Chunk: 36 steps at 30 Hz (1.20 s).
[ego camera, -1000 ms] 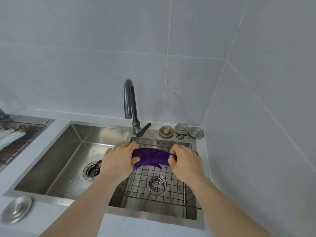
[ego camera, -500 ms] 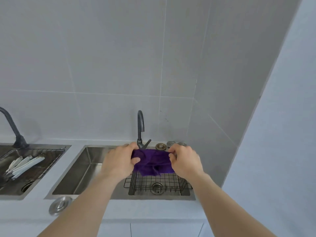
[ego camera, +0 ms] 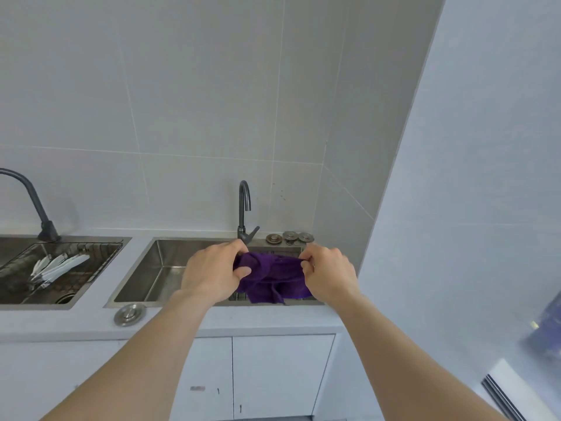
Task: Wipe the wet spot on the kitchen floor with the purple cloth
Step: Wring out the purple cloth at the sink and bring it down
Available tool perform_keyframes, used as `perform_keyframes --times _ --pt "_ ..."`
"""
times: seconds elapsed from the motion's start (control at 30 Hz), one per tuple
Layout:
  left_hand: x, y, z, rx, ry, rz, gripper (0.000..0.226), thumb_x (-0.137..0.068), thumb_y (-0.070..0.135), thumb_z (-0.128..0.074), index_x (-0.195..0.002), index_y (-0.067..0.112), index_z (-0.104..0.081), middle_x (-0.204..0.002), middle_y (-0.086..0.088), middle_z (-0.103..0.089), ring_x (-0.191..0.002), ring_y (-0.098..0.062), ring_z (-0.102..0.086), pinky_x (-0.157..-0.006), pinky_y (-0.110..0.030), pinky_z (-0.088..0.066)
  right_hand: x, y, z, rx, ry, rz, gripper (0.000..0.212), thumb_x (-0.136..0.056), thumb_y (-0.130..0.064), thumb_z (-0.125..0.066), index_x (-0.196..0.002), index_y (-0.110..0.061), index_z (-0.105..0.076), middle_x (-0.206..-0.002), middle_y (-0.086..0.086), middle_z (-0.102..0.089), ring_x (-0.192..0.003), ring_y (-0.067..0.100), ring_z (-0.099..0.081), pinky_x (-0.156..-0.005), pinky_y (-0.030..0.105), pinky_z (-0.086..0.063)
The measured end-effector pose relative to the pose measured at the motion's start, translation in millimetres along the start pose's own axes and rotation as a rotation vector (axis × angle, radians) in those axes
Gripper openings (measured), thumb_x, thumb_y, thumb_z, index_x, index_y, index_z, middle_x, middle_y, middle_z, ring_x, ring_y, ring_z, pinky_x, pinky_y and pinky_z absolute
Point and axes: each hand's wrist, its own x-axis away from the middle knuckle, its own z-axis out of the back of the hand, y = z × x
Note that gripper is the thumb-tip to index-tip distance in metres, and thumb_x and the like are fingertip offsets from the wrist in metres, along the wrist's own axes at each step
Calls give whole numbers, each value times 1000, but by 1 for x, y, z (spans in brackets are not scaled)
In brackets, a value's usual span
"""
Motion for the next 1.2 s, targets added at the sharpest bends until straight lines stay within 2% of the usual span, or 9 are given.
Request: perform_keyframes --times 0.1,0.27,0.4,0.57,0.73,0.83,1.1,1.2 --pt "17 15 -2 1 -10 -13 22 -93 44 -66 -112 36 -58 -106 15 -71 -99 -20 -66 -74 -34 -43 21 13 6 -12 -1 -12 22 -100 -19 -49 -110 -24 -67 -103 5 -71 -89 31 -57 -72 35 -41" --pt "46 49 -20 -4 -22 -5 22 -92 45 -68 -108 36 -58 -103 15 -71 -97 -21 -66 -74 -34 -44 54 49 7 -39 -30 -27 20 -100 -19 -49 -109 -23 -66 -98 3 -73 -90 31 -61 -73 36 -46" --pt "80 71 -55 -7 -59 -5 23 -91 45 -69 -107 34 -58 -100 14 -69 -99 -20 -66 -76 -36 -47 87 86 -4 -58 -69 -48 19 -100 -18 -49 -109 -22 -66 -97 4 -71 -83 28 -55 -71 35 -43" --pt "128 77 -114 23 -128 51 23 -91 42 -69 -109 33 -58 -101 12 -69 -98 -22 -65 -78 -38 -50 128 124 -43 -77 -171 -88 18 -99 -17 -48 -107 -20 -63 -101 3 -70 -89 32 -59 -73 36 -44" --pt "168 55 -177 49 -197 81 22 -91 39 -69 -107 32 -57 -98 11 -68 -94 -23 -65 -75 -38 -50 167 149 -104 -76 -275 -125 15 -99 -17 -47 -106 -17 -61 -103 2 -69 -88 31 -60 -73 37 -48" --pt "182 35 -212 64 -235 103 21 -91 38 -69 -106 32 -56 -97 11 -68 -92 -23 -63 -74 -38 -50 180 157 -145 -68 -306 -130 13 -99 -17 -48 -104 -18 -60 -103 1 -67 -85 30 -58 -69 36 -45" --pt "198 -36 -318 112 -312 131 26 -91 35 -69 -114 29 -60 -102 11 -69 -97 -23 -63 -75 -32 -37 196 175 -270 -50 -388 -192 9 -100 -17 -50 -103 -18 -59 -101 -1 -64 -82 28 -58 -68 37 -48" --pt "210 -65 -367 124 -335 143 25 -89 33 -70 -111 29 -59 -99 11 -68 -93 -23 -62 -76 -31 -35 205 184 -326 -56 -407 -220 9 -100 -16 -50 -101 -19 -58 -100 -1 -65 -82 27 -57 -70 40 -51"
